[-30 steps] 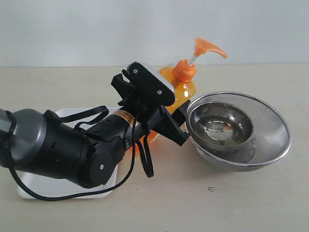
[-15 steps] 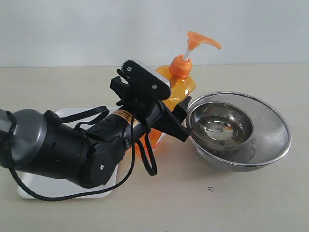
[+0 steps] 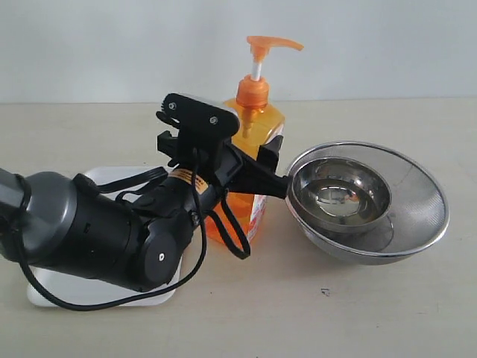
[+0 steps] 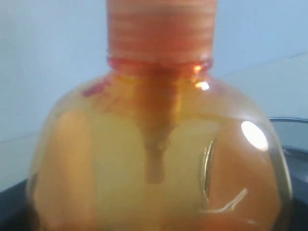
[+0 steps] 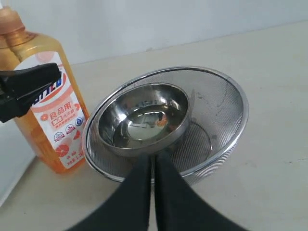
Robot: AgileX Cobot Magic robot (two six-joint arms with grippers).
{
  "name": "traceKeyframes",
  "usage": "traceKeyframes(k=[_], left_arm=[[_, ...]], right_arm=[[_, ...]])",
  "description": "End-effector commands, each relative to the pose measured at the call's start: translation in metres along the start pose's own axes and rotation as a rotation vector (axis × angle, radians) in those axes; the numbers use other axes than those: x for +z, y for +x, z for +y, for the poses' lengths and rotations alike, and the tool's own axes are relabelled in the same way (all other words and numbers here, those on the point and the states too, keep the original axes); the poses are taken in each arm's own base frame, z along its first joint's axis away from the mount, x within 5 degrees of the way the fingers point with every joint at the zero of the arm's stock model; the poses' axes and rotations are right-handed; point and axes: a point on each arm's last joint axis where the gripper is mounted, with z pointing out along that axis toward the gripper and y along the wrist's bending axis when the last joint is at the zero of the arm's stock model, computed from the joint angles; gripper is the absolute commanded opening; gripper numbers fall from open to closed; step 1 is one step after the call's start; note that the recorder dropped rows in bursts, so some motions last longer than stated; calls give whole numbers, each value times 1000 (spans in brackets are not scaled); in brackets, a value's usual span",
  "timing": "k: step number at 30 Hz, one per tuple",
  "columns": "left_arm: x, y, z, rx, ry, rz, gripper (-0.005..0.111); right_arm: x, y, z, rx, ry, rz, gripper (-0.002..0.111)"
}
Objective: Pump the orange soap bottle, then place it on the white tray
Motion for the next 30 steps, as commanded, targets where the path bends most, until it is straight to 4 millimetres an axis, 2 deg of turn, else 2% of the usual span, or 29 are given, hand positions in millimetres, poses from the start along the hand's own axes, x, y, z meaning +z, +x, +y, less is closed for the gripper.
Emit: traceKeyframes(k=[1,8,16,30], left_arm=[[0,-9,3,-47,-38,-63,5],[0,-6,7,-101,-86,-58,5],[5,12,6,-131,-96,-39,5],[5,14,6,-148,-90,-27,5]], right_arm=[[0,1,0,5,0,-3,0],[0,1,0,5,0,-3,0],[0,1,-1,5,2,-8,0],[0,1,-1,5,2,-8,0]])
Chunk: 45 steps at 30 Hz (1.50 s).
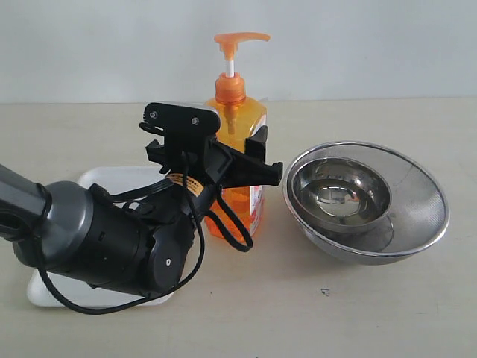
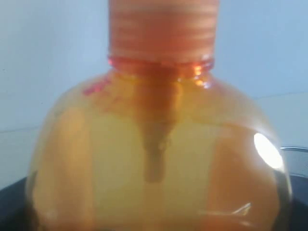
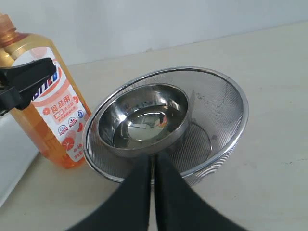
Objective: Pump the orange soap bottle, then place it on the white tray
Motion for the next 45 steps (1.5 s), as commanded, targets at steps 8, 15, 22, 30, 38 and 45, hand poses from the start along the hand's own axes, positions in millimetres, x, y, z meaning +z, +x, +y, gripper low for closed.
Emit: traceKeyframes(k=[8,15,22,30,38,45], left_arm=[[1,4,-1,-23,3,22,5],[1,4,-1,-23,4,23,5],[1,4,-1,-23,4,23,5],[1,4,-1,-23,4,23,5],[1,4,-1,-23,4,23,5],[1,4,-1,-23,4,23,5]], right_arm=[[0,1,0,5,1,-6,0],[0,1,0,5,1,-6,0],[0,1,0,5,1,-6,0],[0,1,0,5,1,-6,0],[0,1,0,5,0,-2,0],[-6,-3,0,-8,-13,-66,0]])
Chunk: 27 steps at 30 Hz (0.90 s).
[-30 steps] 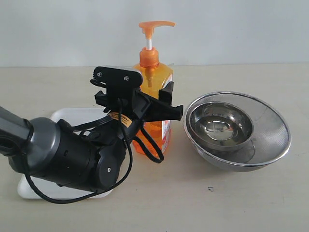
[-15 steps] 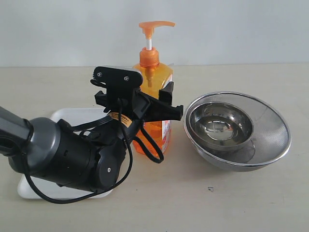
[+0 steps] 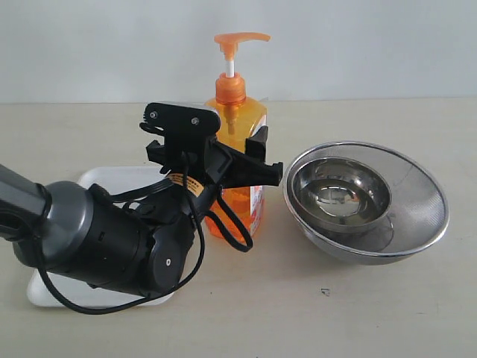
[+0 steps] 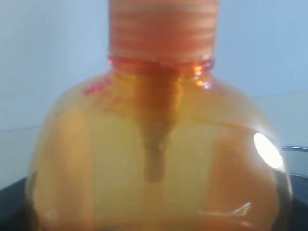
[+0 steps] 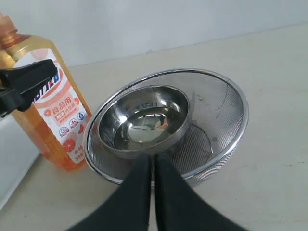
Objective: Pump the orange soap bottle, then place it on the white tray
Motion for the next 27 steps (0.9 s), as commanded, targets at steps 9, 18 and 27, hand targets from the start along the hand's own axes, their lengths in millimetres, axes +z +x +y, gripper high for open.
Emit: traceKeyframes(k=[9,18,27], left_arm=[[1,4,-1,-23,3,22,5],[1,4,-1,-23,3,22,5],[1,4,-1,-23,3,22,5]], right_arm=[[-30,-13,2,-4,-54,-299,0],[-31,-11,-7,19,124,-311,0],[-31,-11,-7,93,111,-312,0]])
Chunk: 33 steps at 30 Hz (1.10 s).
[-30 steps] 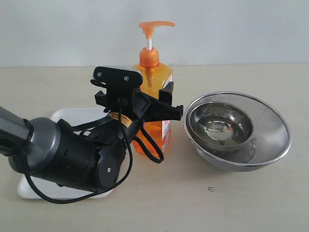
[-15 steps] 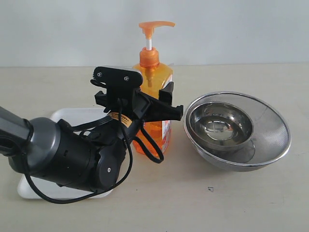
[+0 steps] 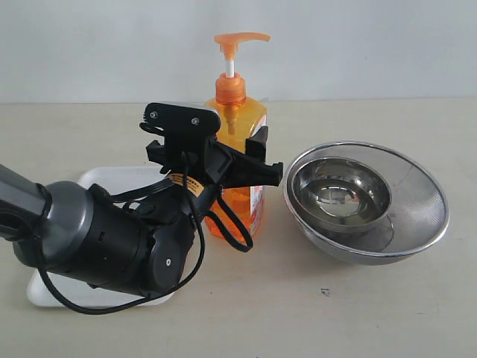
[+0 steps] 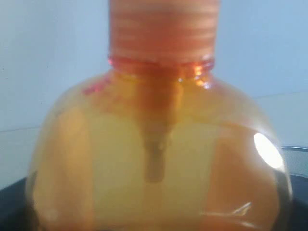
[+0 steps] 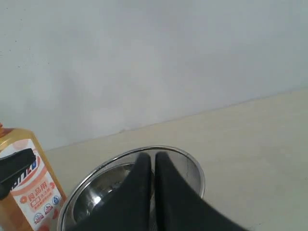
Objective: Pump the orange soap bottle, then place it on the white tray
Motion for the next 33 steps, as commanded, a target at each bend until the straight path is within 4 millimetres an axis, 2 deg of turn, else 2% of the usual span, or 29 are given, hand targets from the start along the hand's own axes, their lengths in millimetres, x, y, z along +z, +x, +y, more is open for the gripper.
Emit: traceKeyframes(k=[1,4,10,16,23,29,33], left_arm=[[1,4,-1,-23,3,22,5],[1,4,-1,-23,3,22,5],[1,3,-1,-23,3,19,5],[1,3,-1,-23,3,19,5],[1,3,-1,-23,3,19,5],[1,3,-1,-23,3,19,5],[1,3,-1,-23,3,19,5]], right_arm=[[-1,0,0,75,-2,-2,0],[-1,0,0,66,-1,-2,0],[-1,6,-2,-59,19,62,0],[-1,9,-8,-86,87,105,0],[-4,20,-14,-176,134,233,0],[-3,18,-12,-157,123,211,0],[-1,7,-6,-114,62,74,0]])
